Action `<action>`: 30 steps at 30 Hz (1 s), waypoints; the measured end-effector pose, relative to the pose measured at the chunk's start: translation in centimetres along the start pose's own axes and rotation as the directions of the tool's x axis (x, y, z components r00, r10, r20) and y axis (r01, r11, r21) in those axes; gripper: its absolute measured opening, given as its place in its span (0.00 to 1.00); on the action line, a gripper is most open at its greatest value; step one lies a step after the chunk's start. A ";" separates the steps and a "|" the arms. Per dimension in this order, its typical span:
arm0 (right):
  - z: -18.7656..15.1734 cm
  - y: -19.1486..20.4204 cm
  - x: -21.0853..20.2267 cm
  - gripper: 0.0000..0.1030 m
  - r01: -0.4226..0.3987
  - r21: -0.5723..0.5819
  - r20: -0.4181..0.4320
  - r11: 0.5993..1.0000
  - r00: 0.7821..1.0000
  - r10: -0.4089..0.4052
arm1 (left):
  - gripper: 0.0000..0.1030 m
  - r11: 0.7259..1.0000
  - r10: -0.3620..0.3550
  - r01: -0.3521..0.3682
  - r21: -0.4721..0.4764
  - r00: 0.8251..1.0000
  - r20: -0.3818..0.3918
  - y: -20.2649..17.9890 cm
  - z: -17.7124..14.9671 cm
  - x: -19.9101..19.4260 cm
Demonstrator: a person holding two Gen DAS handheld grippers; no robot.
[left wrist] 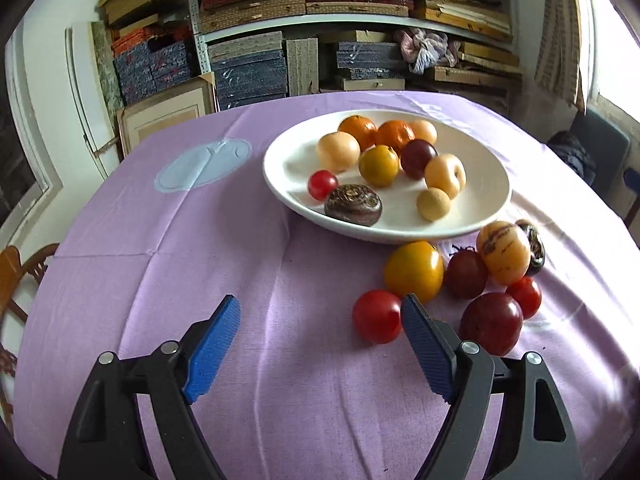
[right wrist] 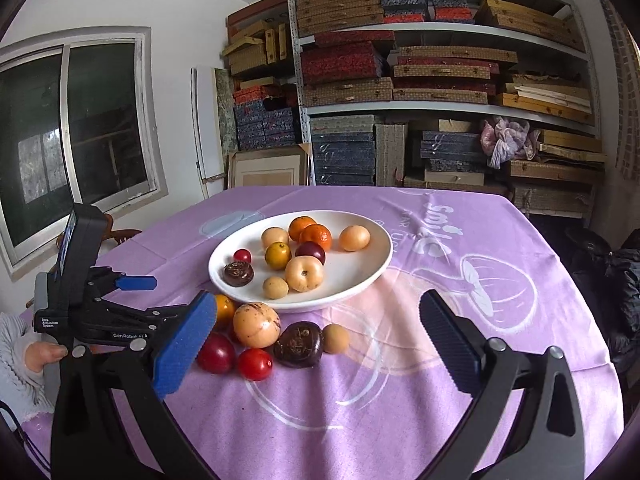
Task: Organize fruits
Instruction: 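Hold the cherry tomato in the left gripper while the right grasps another cherry tomato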
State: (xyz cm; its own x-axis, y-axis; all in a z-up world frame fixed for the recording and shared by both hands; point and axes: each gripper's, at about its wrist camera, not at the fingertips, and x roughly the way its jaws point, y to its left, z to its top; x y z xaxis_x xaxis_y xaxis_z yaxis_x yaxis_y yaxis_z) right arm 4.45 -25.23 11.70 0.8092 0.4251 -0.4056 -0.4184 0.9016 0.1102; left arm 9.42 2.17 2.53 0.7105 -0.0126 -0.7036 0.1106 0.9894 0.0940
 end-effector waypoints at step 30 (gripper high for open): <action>-1.4 -0.1 2.8 0.96 -0.045 0.023 -0.136 0.999 0.990 0.048 | 0.30 0.984 -0.177 0.175 -0.032 0.982 -0.071 0.3 0.2 2.3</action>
State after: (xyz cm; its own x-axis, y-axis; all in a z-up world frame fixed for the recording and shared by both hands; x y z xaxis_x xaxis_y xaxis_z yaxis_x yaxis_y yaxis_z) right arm 6.16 -24.21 9.28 0.7244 0.4531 -0.5195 -0.4453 0.8829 0.1491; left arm 11.25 2.39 1.03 0.6283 -0.1767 -0.7576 0.2107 0.9761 -0.0530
